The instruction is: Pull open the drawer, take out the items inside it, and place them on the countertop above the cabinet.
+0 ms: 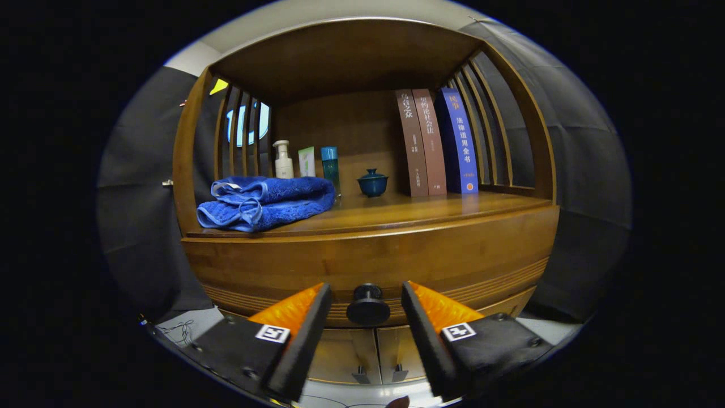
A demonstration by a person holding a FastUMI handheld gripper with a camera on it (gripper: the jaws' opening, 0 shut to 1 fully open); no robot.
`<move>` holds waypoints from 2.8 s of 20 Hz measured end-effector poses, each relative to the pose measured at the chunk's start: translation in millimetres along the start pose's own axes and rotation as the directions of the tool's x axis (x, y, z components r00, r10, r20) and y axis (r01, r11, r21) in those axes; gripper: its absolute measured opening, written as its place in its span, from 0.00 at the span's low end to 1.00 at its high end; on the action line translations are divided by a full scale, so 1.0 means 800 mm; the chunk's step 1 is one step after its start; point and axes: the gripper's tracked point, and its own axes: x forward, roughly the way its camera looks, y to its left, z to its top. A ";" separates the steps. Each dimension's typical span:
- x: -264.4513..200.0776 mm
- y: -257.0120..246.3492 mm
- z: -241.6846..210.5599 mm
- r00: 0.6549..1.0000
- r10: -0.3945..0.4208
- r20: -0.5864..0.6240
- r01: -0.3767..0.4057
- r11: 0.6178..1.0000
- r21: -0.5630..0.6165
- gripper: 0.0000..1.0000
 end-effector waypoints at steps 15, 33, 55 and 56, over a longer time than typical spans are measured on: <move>-0.002 -0.004 -0.013 0.998 -0.015 -0.063 0.008 0.994 -0.111 0.32; -0.167 -0.013 -0.039 0.995 -0.010 -0.102 0.010 1.000 0.001 0.32; -0.210 0.083 0.150 0.976 0.199 0.090 -0.191 0.978 -0.087 1.00; -0.206 0.094 0.155 0.975 0.220 0.038 -0.217 0.973 -0.079 1.00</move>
